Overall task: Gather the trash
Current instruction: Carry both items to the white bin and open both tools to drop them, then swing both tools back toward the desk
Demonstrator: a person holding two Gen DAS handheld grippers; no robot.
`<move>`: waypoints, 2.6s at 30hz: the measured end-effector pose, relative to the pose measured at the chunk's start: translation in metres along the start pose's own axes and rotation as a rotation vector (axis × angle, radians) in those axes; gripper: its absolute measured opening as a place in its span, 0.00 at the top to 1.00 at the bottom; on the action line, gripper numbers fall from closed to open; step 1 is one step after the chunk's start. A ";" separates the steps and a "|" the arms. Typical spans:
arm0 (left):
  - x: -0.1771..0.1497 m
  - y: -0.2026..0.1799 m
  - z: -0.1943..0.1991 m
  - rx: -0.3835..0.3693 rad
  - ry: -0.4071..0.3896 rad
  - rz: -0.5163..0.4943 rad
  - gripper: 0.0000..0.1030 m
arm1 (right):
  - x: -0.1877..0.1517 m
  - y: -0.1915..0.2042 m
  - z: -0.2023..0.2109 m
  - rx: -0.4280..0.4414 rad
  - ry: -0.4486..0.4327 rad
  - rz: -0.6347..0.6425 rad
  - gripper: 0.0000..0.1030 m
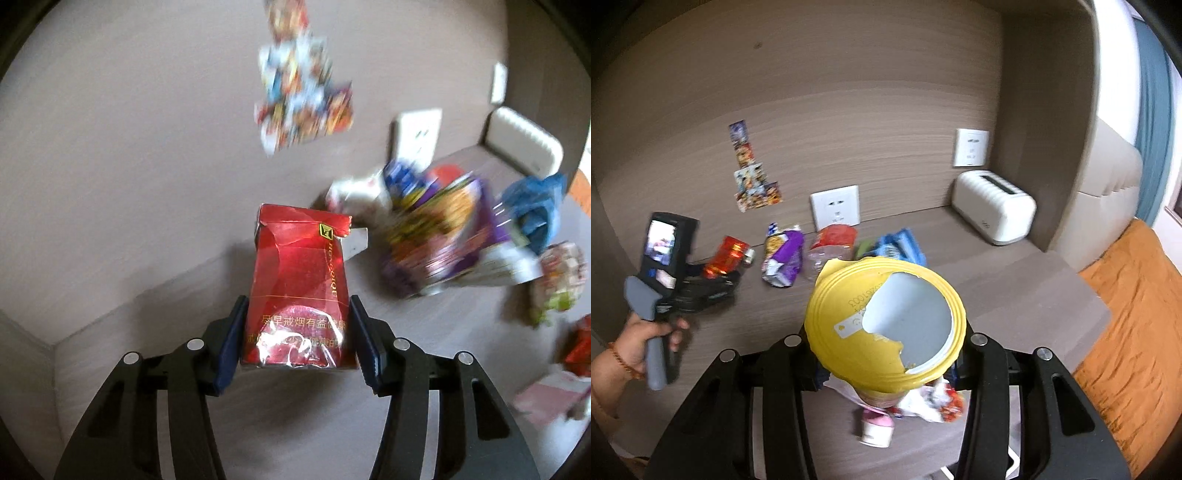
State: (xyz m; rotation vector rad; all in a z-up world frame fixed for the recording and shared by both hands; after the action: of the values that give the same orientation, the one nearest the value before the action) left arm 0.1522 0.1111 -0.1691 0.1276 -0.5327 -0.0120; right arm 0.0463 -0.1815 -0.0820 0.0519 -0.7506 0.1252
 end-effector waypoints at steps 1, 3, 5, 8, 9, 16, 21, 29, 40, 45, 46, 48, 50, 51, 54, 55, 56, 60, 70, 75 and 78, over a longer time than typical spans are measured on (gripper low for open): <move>0.001 -0.003 0.013 -0.009 -0.016 -0.006 0.49 | -0.002 -0.010 0.005 -0.007 -0.003 -0.017 0.55; 0.005 -0.019 0.047 -0.044 -0.065 -0.043 0.49 | -0.008 -0.030 0.014 -0.016 -0.004 -0.056 0.55; 0.006 -0.043 0.079 -0.094 -0.105 -0.102 0.49 | -0.018 -0.056 0.025 -0.036 0.003 -0.103 0.55; 0.003 -0.096 0.114 -0.194 -0.139 -0.210 0.49 | -0.036 -0.092 0.039 -0.071 0.020 -0.156 0.55; 0.001 -0.118 0.122 -0.229 -0.141 -0.251 0.49 | -0.045 -0.107 0.046 -0.092 0.027 -0.175 0.55; -0.042 -0.276 0.157 -0.469 -0.086 -0.549 0.49 | -0.104 -0.192 0.073 -0.215 0.096 -0.291 0.55; -0.099 -0.367 0.158 -0.546 -0.026 -0.753 0.49 | -0.157 -0.240 0.066 -0.257 0.163 -0.407 0.55; -0.204 -0.479 0.077 -0.620 0.175 -0.941 0.49 | -0.253 -0.296 -0.001 -0.244 0.278 -0.602 0.55; -0.308 -0.571 -0.114 -0.632 0.378 -0.996 0.49 | -0.399 -0.328 -0.177 -0.185 0.439 -0.736 0.55; -0.359 -0.590 -0.180 -0.605 0.434 -1.009 0.48 | -0.454 -0.331 -0.234 -0.179 0.481 -0.761 0.55; -0.368 -0.591 -0.191 -0.604 0.448 -1.013 0.48 | -0.463 -0.331 -0.242 -0.178 0.488 -0.760 0.55; -0.381 -0.594 -0.213 -0.596 0.490 -1.015 0.29 | -0.481 -0.330 -0.258 -0.185 0.514 -0.741 0.40; -0.390 -0.597 -0.233 -0.569 0.502 -1.006 0.05 | -0.493 -0.327 -0.264 -0.208 0.518 -0.730 0.06; -0.394 -0.596 -0.238 -0.557 0.492 -1.011 0.05 | -0.501 -0.326 -0.270 -0.205 0.542 -0.721 0.05; -0.400 -0.597 -0.249 -0.516 0.486 -1.025 0.05 | -0.511 -0.326 -0.274 -0.213 0.571 -0.706 0.05; -0.400 -0.599 -0.250 -0.512 0.488 -1.027 0.05 | -0.511 -0.326 -0.273 -0.213 0.576 -0.700 0.05; -0.399 -0.598 -0.247 -0.511 0.486 -1.030 0.05 | -0.509 -0.325 -0.269 -0.218 0.576 -0.694 0.05; -0.384 -0.596 -0.223 -0.505 0.462 -1.021 0.05 | -0.495 -0.325 -0.248 -0.234 0.555 -0.692 0.05; -0.314 -0.574 -0.106 -0.566 0.375 -0.925 0.05 | -0.409 -0.314 -0.138 -0.268 0.431 -0.663 0.05; -0.270 -0.552 -0.015 -0.617 0.262 -0.873 0.05 | -0.342 -0.302 -0.060 -0.273 0.308 -0.637 0.05; -0.241 -0.532 0.036 -0.635 0.176 -0.827 0.05 | -0.301 -0.294 -0.025 -0.257 0.236 -0.604 0.05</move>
State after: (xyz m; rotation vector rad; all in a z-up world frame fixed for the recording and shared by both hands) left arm -0.0619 -0.4099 -0.3262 -0.2777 -0.2503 -0.9602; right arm -0.1154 -0.4994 -0.3066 0.0169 -0.4847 -0.5326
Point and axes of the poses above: each gripper's, at about its wrist camera, not at the fingertips, and z roughly against the way its jaws point, y to its left, x to its top, the point moved 6 cm from there along -z, roughly the way its jaws point, and after that the axes turned 10 degrees about y, right-handed, at the moved point
